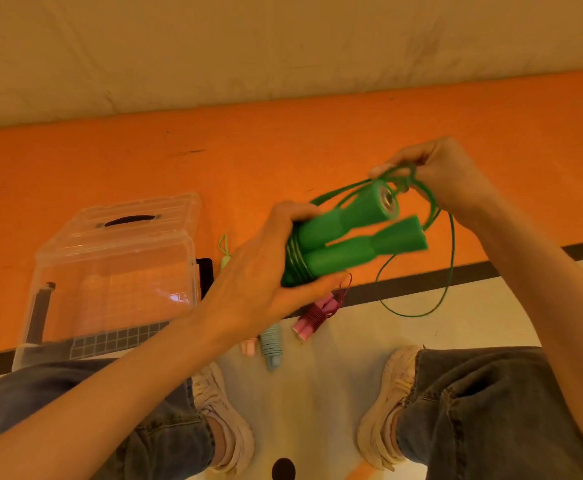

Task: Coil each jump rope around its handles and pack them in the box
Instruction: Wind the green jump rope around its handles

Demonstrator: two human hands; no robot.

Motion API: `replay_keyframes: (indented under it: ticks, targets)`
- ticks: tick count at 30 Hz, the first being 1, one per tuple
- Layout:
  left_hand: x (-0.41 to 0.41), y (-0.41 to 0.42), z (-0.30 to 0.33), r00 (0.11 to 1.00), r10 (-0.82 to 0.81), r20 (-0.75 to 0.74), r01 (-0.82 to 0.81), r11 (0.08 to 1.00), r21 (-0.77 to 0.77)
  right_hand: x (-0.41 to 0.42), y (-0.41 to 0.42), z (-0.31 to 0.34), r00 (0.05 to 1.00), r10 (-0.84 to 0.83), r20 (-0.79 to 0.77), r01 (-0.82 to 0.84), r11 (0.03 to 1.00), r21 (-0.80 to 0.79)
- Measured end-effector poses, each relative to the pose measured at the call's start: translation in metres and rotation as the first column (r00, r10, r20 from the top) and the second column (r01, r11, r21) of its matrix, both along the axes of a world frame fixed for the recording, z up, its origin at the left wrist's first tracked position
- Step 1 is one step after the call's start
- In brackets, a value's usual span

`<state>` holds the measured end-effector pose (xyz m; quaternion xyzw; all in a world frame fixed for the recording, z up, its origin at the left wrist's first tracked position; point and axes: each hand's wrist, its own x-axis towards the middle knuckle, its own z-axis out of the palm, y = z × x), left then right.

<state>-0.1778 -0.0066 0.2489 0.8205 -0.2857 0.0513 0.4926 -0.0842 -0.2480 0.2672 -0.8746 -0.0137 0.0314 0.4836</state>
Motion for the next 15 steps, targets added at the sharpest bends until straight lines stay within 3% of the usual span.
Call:
replay_keyframes:
  ticks: [5, 10, 15]
  targets:
    - [0.012, 0.006, 0.002, 0.986, 0.15, -0.077, -0.162, 0.97, -0.18, -0.007, 0.001, 0.005, 0.999, 0.037, -0.031, -0.039, 0.997, -0.072]
    - [0.021, 0.01, -0.002, 0.959, 0.276, -0.071, -0.284, 0.948, -0.147, -0.015, 0.003, 0.008, 0.989, 0.116, -0.089, -0.125, 0.987, -0.104]
    - [0.024, 0.01, -0.001, 0.937, 0.289, -0.197, -0.33, 0.917, -0.225, -0.024, 0.002, 0.007, 0.946, 0.232, -0.224, -0.261, 0.959, -0.109]
